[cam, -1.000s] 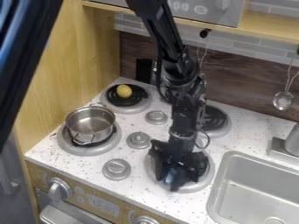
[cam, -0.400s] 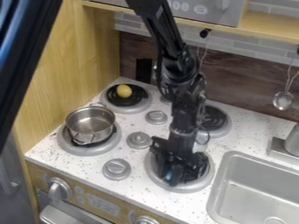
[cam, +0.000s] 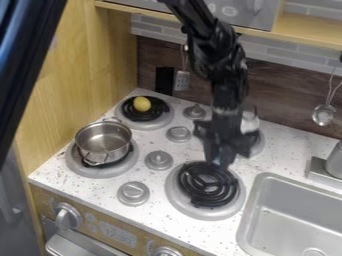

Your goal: Move blue spoon to the upper right burner

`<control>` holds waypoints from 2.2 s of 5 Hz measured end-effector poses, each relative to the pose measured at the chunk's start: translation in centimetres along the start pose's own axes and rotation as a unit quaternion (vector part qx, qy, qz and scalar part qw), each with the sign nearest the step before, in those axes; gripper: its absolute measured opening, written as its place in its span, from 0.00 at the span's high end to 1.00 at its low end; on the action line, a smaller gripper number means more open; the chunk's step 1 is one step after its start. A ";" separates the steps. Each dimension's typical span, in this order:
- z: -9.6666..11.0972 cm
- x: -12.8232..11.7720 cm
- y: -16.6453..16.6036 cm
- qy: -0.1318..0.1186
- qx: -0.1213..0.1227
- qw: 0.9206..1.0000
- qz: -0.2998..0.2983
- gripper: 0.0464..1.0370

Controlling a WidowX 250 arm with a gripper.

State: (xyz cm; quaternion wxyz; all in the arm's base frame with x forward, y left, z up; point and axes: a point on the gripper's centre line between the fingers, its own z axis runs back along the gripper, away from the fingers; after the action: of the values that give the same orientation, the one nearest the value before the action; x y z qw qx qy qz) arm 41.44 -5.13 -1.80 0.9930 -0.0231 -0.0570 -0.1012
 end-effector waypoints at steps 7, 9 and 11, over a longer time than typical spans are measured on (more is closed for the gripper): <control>-5.1 8.1 4.8 -0.009 0.012 0.998 0.054 0.42; -5.0 5.8 4.3 -0.007 0.004 0.999 0.040 0.02; -0.4 0.9 3.6 -0.027 0.021 0.999 0.032 0.04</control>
State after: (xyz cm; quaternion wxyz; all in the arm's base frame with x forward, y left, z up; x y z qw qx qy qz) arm 43.10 -1.77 -2.22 0.9940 -0.0071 -0.0854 -0.0677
